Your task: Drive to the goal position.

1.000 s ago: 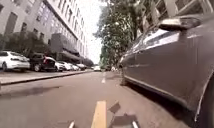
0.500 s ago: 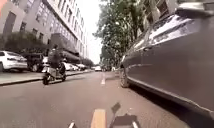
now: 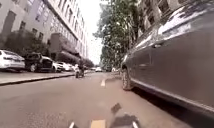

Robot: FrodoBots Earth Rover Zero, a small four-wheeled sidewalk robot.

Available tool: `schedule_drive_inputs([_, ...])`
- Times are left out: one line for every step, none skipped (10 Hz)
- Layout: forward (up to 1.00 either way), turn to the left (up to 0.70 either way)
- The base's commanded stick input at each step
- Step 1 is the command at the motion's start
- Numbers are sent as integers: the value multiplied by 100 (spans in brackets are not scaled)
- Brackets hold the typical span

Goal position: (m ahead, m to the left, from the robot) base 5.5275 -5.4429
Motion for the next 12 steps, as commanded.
schedule_drive_inputs([70, 0])
schedule_drive_inputs([70, 0])
schedule_drive_inputs([70, 0])
schedule_drive_inputs([70, 0])
schedule_drive_inputs([70, 0])
schedule_drive_inputs([70, 0])
schedule_drive_inputs([70, 0])
schedule_drive_inputs([70, 0])
schedule_drive_inputs([70, 0])
schedule_drive_inputs([70, 0])
schedule_drive_inputs([70, 0])
schedule_drive_inputs([70, 0])
